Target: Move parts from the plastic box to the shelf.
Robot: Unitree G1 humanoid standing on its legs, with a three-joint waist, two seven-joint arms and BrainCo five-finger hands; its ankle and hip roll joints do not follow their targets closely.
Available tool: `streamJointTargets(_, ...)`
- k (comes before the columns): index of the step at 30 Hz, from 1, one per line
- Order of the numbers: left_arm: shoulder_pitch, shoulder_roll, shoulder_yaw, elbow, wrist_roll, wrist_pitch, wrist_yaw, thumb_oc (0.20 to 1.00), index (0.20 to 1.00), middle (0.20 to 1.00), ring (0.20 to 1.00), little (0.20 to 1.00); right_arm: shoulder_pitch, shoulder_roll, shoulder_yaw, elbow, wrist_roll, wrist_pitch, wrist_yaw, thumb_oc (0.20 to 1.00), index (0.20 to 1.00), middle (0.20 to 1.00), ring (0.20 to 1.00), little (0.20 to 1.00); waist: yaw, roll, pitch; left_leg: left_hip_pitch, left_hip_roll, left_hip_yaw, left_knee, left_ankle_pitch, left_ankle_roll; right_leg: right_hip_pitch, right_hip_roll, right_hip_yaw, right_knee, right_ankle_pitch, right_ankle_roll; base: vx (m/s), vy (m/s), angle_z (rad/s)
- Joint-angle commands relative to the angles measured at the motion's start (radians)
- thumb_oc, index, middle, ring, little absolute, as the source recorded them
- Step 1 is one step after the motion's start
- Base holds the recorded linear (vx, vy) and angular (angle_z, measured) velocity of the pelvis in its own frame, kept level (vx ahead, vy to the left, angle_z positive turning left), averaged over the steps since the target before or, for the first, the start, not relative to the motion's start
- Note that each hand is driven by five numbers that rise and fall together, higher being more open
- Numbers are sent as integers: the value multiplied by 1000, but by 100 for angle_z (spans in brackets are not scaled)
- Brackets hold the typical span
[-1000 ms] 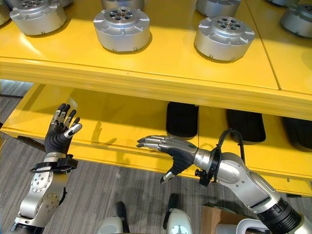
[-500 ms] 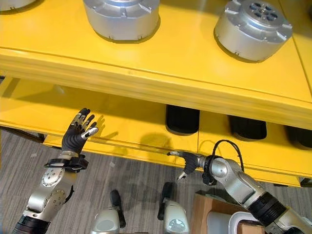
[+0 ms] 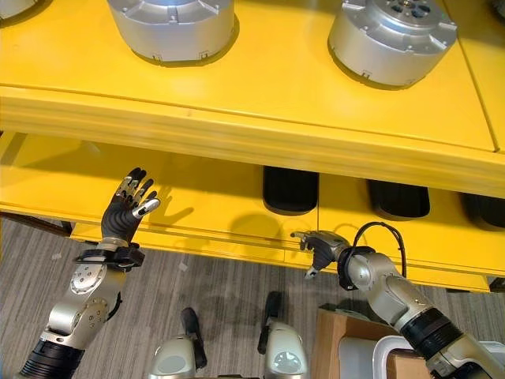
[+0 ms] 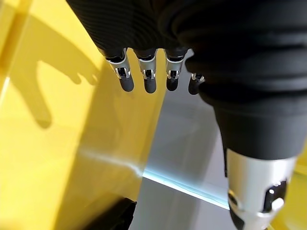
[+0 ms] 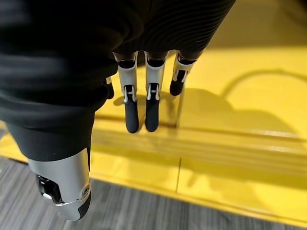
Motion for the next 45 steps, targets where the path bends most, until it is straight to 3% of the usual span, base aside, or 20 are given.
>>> streamJointTargets(1, -7, 23, 20, -51, 57, -23, -29, 1000, 1000, 1000, 1000, 1000, -47, 1, -21, -69, 5, -62, 12, 1000, 1000, 1000, 1000, 1000, -2, -26, -31, -15, 35, -30, 127, -107, -1, 55, -52, 33, 39, -80, 81, 0, 0, 0)
streamJointTargets(3, -5, 25, 24, -57, 53, -19, -34, 1000, 1000, 1000, 1000, 1000, -43, -4, -30, -94, 30, -62, 44, 1000, 1000, 1000, 1000, 1000, -2, -25, -30, -14, 35, -29, 131, -110, 0, 56, -52, 33, 42, -81, 81, 15, 0, 0)
streamJointTargets(4, 0, 29, 30, -69, 53, -12, -46, 1000, 1000, 1000, 1000, 1000, -35, -10, -40, -152, 61, -84, 122, 1000, 1000, 1000, 1000, 1000, -3, -27, -31, -12, 35, -27, 135, -112, 0, 57, -52, 32, 45, -82, 81, 39, -6, 0)
streamJointTargets(5, 5, 33, 35, -77, 59, -14, -51, 1000, 1000, 1000, 1000, 1000, -20, -15, -49, -199, 61, -80, 139, 1000, 1000, 1000, 1000, 1000, -3, -28, -32, -11, 35, -27, 136, -114, 0, 58, -51, 31, 47, -84, 82, 42, -8, 0)
streamJointTargets(9, 14, 41, 38, -91, 57, 4, -48, 1000, 1000, 1000, 1000, 1000, -27, -43, -59, -289, 26, -29, 161, 1000, 1000, 1000, 1000, 1000, -2, -33, -41, -7, 33, -24, 135, -117, 2, 63, -50, 31, 45, -86, 82, 9, -2, 0)
streamJointTargets(15, 23, 42, 42, -91, 47, 17, -56, 1000, 1000, 1000, 1000, 1000, -33, -49, -42, -271, -4, -10, 179, 1000, 1000, 1000, 1000, 1000, 5, -34, -41, -6, 37, -29, 134, -117, 0, 64, -49, 28, 44, -87, 82, 0, 0, 0)
streamJointTargets(23, 16, 42, 30, -62, 47, 14, -67, 1000, 1000, 1000, 1000, 1000, -72, -35, 36, -147, -74, 18, 176, 1000, 1000, 1000, 1000, 1000, 17, -32, -40, -10, 39, -29, 139, -117, -2, 62, -52, 17, 51, -92, 80, 0, 0, 0)
streamJointTargets(32, 13, 35, 25, -37, 61, -3, -47, 1000, 1000, 1000, 1000, 1000, -107, -16, 80, -8, -149, -28, 50, 1000, 1000, 1000, 1000, 1000, 30, -32, -37, -15, 40, -34, 147, -120, 1, 61, -54, 10, 57, -93, 80, 0, 0, 0)
streamJointTargets(45, 27, 24, 42, -29, 64, 36, -64, 1000, 1000, 1000, 1000, 1000, -151, 21, 92, 48, -146, -19, 19, 1000, 1000, 1000, 1000, 1000, 47, -27, -48, -4, 42, -41, 147, -118, -3, 76, -59, -3, 59, -94, 79, 22, -2, 2)
